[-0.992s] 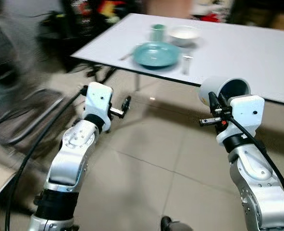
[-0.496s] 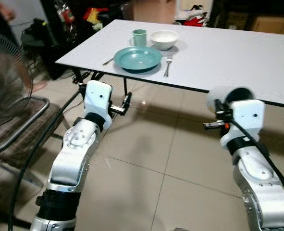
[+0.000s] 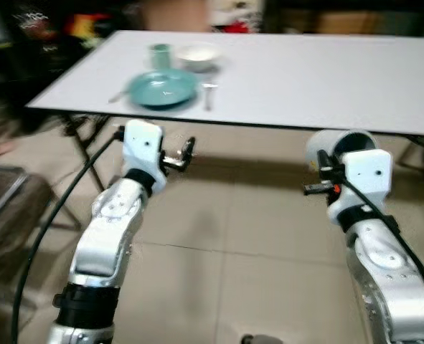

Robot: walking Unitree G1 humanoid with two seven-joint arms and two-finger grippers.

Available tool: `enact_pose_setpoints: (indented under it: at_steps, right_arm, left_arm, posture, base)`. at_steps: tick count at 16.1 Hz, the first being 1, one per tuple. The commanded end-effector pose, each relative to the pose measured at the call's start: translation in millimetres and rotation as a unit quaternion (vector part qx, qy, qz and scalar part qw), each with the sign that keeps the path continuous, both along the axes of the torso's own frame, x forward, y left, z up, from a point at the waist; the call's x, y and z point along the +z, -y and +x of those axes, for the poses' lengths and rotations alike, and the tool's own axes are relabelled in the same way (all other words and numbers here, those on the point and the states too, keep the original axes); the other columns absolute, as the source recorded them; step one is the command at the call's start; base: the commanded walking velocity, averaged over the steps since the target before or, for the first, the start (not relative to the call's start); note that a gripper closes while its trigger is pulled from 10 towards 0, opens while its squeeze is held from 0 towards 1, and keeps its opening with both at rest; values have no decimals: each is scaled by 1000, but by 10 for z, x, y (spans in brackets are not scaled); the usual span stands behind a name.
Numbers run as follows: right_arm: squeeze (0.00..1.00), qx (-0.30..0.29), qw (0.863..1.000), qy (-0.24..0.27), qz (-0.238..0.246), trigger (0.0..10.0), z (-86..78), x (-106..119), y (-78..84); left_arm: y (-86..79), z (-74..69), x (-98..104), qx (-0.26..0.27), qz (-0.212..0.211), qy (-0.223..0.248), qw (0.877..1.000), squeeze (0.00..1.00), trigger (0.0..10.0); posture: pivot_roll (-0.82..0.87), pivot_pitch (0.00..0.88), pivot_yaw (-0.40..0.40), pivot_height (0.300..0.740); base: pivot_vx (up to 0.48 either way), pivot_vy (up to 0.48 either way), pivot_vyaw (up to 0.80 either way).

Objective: Setting the table

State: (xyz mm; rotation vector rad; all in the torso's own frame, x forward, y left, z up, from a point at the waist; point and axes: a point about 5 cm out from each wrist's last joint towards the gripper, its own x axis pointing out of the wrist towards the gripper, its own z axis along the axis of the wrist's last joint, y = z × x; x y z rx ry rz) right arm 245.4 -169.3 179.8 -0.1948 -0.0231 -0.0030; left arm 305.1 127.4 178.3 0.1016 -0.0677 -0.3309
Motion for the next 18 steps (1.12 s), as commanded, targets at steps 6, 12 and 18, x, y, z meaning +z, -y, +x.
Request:
enact_pose_setpoints:
  at_steps: [6, 12, 18]
  right_arm:
    - [0, 0, 1000, 10, 3, 10000, -49, 65, -22]
    - [0, -6, 1000, 6, 5, 10000, -56, 59, -1]
    - [0, -6, 1000, 6, 5, 10000, -46, 59, -4]
  left_arm:
    - [-62, -18, 3, -1, -3, 2, 1000, 0, 10000]
    - [-51, -18, 5, -8, -5, 2, 1000, 0, 10000]
    - [-46, -16, 5, -13, -4, 3, 1000, 0, 10000]
  posture:
    - [-53, 0, 65, 740]
    - [-55, 0, 66, 740]
    - [-54, 0, 66, 740]
  base:
    - [175, 0, -267]
    - [327, 0, -397]
    - [336, 0, -800]
